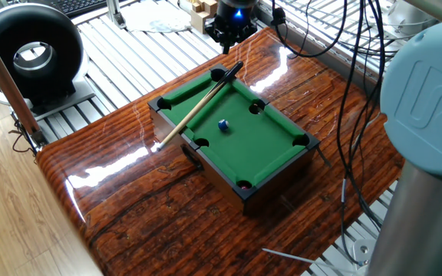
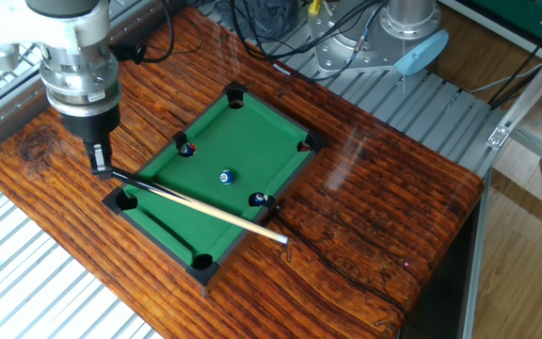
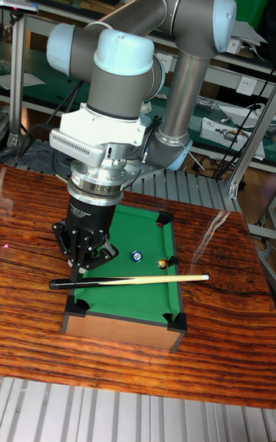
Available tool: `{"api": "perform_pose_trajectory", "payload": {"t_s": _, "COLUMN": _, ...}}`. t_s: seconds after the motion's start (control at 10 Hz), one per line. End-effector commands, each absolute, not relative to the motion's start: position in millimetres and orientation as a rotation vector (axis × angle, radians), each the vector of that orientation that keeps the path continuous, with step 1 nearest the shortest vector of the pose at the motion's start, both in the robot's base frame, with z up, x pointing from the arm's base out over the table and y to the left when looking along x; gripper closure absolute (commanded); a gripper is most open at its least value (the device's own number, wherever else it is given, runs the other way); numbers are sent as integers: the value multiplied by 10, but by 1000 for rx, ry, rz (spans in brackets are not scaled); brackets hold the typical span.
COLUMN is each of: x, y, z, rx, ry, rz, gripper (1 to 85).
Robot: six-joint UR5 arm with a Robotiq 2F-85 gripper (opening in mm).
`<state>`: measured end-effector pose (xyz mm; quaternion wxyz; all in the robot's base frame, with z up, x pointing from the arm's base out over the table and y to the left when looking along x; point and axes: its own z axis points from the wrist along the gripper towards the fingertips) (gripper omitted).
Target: Hit the pool ball
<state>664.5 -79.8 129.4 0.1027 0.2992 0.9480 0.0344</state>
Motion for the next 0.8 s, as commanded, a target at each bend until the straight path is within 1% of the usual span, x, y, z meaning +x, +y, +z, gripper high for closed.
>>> {"api": "perform_pose_trajectory", "payload": {"t_s": 0.0, "x": 6671, "y": -728, "z": 1303, "rx": 936, "ry": 2773, "rz": 146, "gripper": 247}}
{"api": "perform_pose_trajectory", "payload": {"t_s": 0.1, "x": 6693, "y": -701, "z": 1302, "rx": 936, "ry": 2767, "rz": 167, "gripper": 227}}
{"api": "perform_pose_trajectory", "payload": {"t_s": 0.4, "x": 6557, "y": -611, "z": 1264, "rx": 958, "ry": 2818, "rz": 195, "gripper": 233}}
{"api": "perform_pose_trajectory", "payload": {"t_s": 0.6, "x": 6413, "y": -561, "z": 1209, "rx": 946, "ry": 2869, "rz": 176, "gripper": 250}}
{"api": "perform_pose_trajectory", "payload": {"t_s": 0.7, "x": 6284, "y": -604, "z": 1162, "rx": 881, "ry": 2930, "rz": 122, "gripper": 257}}
